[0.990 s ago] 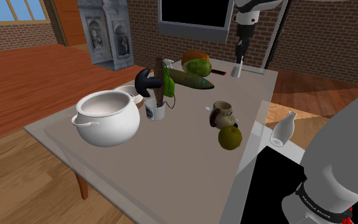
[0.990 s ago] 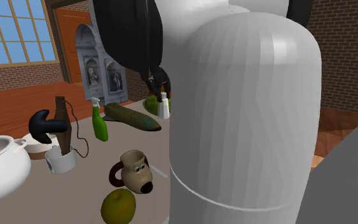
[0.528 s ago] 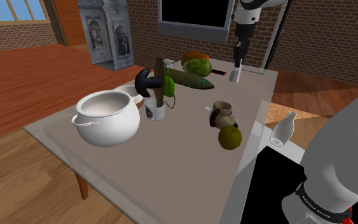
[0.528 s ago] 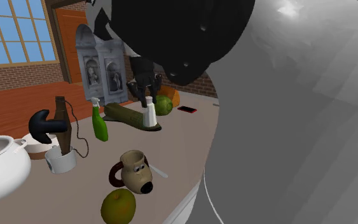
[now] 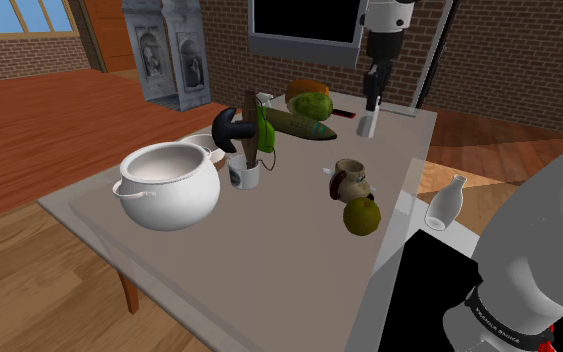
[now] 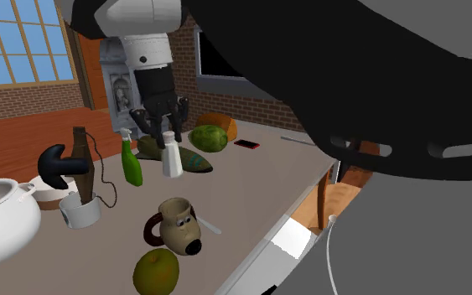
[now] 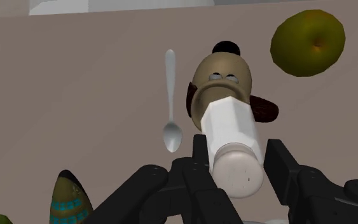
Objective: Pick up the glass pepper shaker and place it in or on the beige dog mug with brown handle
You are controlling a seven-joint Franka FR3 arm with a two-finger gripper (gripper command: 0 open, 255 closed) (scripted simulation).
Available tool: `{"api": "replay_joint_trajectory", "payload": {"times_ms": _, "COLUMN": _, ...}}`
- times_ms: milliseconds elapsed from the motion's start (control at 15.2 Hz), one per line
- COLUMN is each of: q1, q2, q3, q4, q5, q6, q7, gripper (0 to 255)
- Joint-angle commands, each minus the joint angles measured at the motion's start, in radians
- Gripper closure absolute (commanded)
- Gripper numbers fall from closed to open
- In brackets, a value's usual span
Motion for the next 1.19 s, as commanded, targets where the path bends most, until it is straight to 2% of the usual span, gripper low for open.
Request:
{"api": "replay_joint_trajectory", "payload": {"times_ms": 0, "q1": 0.008, "q2": -0.021, "q3": 0.017, "q4": -0.037, "q5": 0.004, "q6": 0.012, "q7": 0.028, "gripper": 255}}
{"api": "replay_joint_trajectory", "payload": {"times_ms": 1122, "q1": 0.003, "q2": -0.016, "q3": 0.006, "q4": -0.261, "q5": -0.007, "q6": 0.24, "q7": 0.05, "gripper": 255}}
